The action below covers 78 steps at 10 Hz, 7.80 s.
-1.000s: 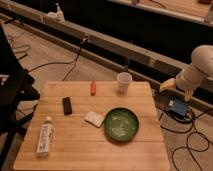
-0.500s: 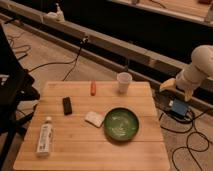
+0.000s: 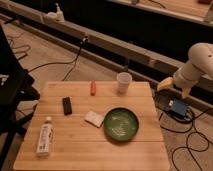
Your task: Wipe the white sponge on the table
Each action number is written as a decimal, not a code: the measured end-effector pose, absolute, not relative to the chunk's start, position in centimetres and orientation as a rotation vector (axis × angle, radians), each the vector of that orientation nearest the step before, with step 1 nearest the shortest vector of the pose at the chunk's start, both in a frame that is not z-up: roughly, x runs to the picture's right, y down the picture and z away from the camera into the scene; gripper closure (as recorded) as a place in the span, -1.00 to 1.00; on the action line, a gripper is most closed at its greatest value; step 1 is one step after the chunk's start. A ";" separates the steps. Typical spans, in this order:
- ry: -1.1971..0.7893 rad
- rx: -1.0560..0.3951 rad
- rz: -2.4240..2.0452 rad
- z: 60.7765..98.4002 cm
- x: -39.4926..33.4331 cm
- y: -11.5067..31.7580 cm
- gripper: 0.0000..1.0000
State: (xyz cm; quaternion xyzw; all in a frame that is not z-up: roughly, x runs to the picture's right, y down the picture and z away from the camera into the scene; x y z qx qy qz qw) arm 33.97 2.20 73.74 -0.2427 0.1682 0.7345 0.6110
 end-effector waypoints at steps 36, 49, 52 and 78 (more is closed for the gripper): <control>0.019 -0.845 0.555 83.2 -7.8 15.5 -0.60; -0.082 -0.861 0.587 83.3 -11.6 16.8 1.00; -0.162 -0.895 0.598 81.5 -13.1 16.7 1.00; -0.118 -1.039 0.595 79.0 -13.6 24.0 1.00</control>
